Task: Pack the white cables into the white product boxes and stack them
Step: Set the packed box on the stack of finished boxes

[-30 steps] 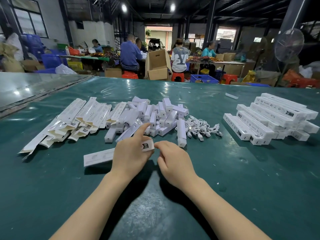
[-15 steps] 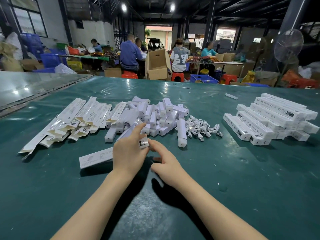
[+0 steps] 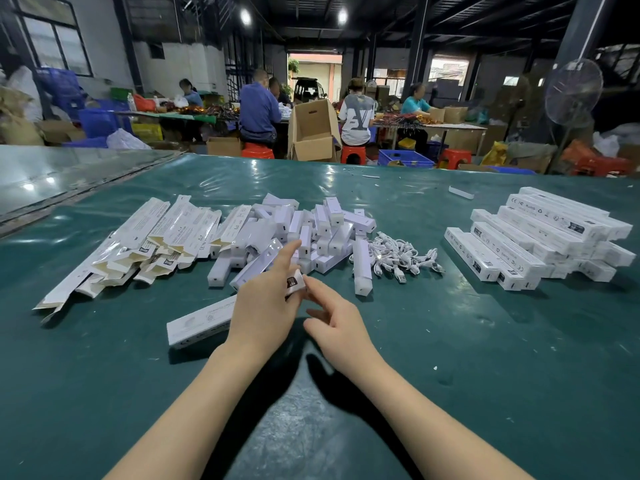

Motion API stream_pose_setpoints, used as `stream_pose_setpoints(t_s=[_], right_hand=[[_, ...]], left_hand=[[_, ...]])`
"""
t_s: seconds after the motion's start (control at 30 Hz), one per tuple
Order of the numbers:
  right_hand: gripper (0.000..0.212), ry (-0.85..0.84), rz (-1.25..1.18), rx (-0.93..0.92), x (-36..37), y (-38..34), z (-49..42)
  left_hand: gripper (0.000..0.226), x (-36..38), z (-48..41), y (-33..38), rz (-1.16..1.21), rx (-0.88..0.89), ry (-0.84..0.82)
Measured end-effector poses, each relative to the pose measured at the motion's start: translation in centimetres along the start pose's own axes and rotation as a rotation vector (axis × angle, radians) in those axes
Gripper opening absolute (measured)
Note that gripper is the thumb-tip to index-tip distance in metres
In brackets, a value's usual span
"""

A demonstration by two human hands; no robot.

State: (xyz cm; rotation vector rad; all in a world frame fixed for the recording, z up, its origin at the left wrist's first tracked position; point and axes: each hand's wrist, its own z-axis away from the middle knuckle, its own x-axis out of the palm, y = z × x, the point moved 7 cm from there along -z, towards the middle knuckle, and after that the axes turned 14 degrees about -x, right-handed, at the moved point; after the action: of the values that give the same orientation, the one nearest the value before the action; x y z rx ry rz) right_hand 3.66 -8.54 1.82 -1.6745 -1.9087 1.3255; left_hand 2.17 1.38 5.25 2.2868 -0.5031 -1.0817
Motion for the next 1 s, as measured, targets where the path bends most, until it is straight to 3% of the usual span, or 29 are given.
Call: stream_pose_setpoints(t_s=[0.17, 0.3, 0.37, 0.47, 0.67, 0.73, 0.83, 0.9, 1.0], right_hand=[[0.064, -0.121, 0.25, -0.219, -0.6, -1.3, -0.1], [0.049, 0.07, 0.396, -0.342, -2.3, -2.0, -0.2], [0.048, 0.085, 0.36, -0.307, -2.7, -1.9, -0.3], [0.059, -0.058, 0.341, -0.303, -2.3, -1.6, -0.3], [0.024, -0.297, 0.367, -0.139, -1.8, 0.1, -0.2], [0.038, -0.303, 0.238, -0.049, -2.2, 0.5, -0.2], [0.043, -0.087, 0.004, 0.047, -5.4, 1.0, -1.0], [0.037, 0.195, -0.059, 0.048, -9.5, 1.4, -1.3], [0.033, 0.666, 0.094, 0.06, -15.9, 2.4, 0.5]], left_hand=[[0.065, -0.2, 0.2, 0.0, 0.002, -0.025, -0.018], [0.078, -0.5, 0.6, 1.0, 0.076, -0.004, -0.044], [0.087, -0.4, 0.9, 1.7, 0.109, 0.022, -0.086], [0.095, 0.1, 1.1, 2.0, 0.151, 0.002, -0.173], [0.1, 1.4, 1.3, 1.1, 0.125, -0.053, -0.303], [0.092, 1.3, 1.5, 1.8, 0.114, 0.013, -0.306], [0.075, 0.1, 1.8, 3.3, 0.176, 0.143, -0.213], [0.068, -0.9, 1.7, 3.7, 0.241, 0.174, -0.132], [0.061, -0.9, 1.7, 3.7, 0.25, 0.14, -0.114]])
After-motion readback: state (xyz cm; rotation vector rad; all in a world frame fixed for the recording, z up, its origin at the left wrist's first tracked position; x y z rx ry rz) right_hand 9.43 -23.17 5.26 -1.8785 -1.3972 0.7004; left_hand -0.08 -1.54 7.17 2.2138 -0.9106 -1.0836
